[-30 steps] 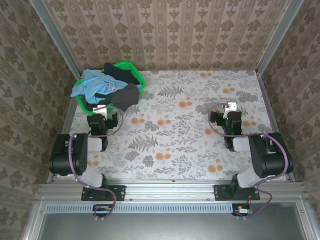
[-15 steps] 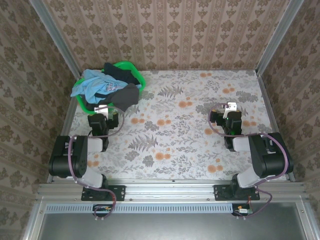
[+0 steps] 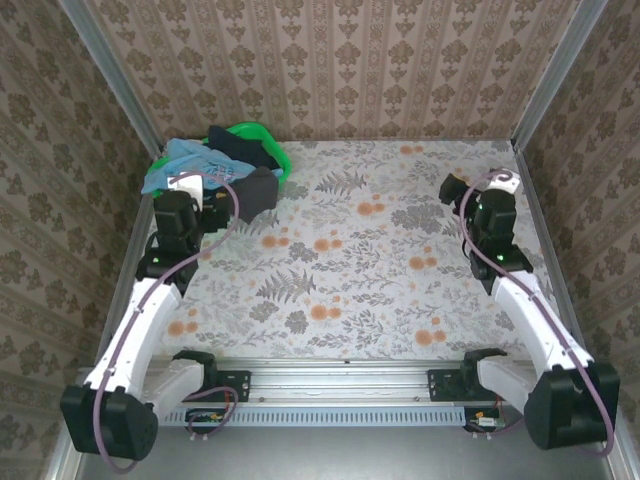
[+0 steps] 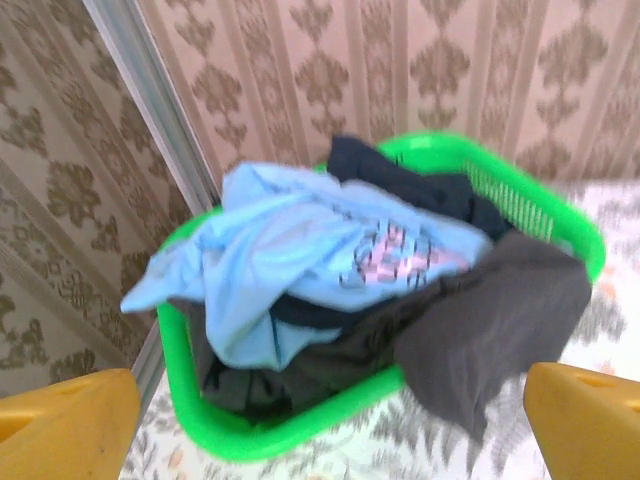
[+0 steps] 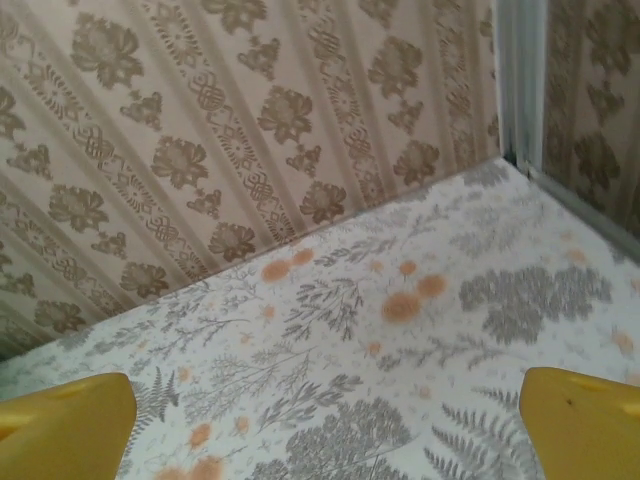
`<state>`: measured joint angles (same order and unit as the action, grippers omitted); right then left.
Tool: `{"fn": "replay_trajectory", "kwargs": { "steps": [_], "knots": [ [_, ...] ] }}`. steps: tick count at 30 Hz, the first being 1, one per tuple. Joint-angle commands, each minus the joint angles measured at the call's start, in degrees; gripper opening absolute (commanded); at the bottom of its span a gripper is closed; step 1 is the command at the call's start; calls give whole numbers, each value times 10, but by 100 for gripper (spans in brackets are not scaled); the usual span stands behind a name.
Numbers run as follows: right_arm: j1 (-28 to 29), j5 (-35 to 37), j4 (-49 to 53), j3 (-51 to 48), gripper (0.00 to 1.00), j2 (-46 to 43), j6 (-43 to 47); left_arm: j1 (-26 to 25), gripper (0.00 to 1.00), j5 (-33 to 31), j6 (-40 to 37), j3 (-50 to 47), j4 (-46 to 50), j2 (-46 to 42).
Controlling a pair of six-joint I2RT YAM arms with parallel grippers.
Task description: Fold and stack the t-shirts
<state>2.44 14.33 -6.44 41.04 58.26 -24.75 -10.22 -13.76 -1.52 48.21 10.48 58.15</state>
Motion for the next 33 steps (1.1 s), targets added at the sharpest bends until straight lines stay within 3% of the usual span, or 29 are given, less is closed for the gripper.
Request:
{"fn": "replay_trajectory", "kwargs": {
  "steps": [1, 5, 12, 15, 18, 24, 33],
  "knots": [
    [-4, -69, 84, -41, 100, -2, -74, 30, 100, 70, -66, 18, 94, 66],
    [-4, -123, 111, -27, 100, 17, -71, 50, 100, 62, -130, 54, 110, 152],
    [-4, -133, 132, -45, 100, 21, -74, 89, 96, 156, -232, 120, 125, 241],
    [-4, -118, 144, -52, 100, 15, -87, 84, 80, 170, -272, 170, 183, 292],
    [-4, -111, 168, -47, 100, 13, -86, 81, 76, 182, -301, 173, 192, 323],
    [-4, -113, 187, -46, 100, 9, -88, 84, 65, 144, -304, 199, 196, 381],
    [-4, -60, 215, -51, 100, 0, -90, 74, 35, 117, -261, 171, 202, 382]
  ]
}}
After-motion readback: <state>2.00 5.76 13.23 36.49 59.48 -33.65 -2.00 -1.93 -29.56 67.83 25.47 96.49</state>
